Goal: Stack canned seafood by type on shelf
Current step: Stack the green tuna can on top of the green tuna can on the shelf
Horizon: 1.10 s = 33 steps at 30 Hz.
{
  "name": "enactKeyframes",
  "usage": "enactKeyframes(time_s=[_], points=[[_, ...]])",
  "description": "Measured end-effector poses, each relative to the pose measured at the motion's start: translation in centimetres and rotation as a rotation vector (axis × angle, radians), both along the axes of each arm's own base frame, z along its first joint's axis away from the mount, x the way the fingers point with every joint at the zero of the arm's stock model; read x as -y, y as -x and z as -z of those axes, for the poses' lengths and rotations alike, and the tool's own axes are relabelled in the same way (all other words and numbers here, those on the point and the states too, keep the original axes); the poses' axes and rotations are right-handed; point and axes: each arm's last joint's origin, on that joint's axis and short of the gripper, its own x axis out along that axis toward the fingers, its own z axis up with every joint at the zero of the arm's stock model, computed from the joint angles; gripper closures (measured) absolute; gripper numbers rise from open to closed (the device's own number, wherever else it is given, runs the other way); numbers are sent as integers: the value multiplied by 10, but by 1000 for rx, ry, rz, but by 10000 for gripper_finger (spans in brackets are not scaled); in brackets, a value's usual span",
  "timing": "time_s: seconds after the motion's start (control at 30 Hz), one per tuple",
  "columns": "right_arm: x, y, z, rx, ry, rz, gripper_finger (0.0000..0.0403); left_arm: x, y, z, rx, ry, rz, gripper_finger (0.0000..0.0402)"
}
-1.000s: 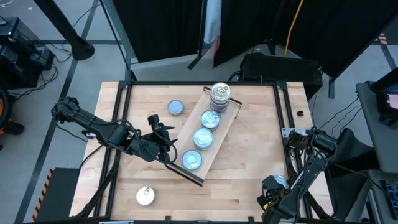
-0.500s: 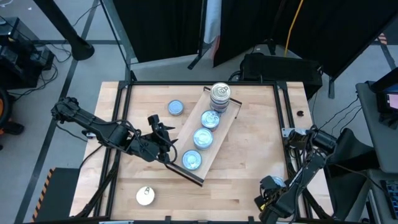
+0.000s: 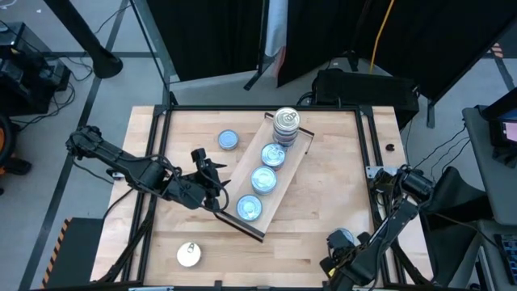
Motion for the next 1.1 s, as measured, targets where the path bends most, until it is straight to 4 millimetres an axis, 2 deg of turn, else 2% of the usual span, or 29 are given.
enactKeyframes(time_s=[0.23, 0.43, 0.6, 0.9, 1.1], points=[[-6, 0, -11, 1, -31, 15, 403, 2, 1, 0, 0, -1, 8, 175], [-2, 1, -3, 26, 12, 41, 403, 2, 1, 0, -3, -8, 13, 175], [-3, 1, 5, 50, -23, 64, 403, 3, 1, 0, -3, -8, 19, 175], [-7, -1, 5, 78, -65, 65, 403, 5, 2, 0, -7, -15, 31, 175], [-11, -2, -3, 82, -75, 68, 403, 5, 2, 0, -7, -15, 31, 175]])
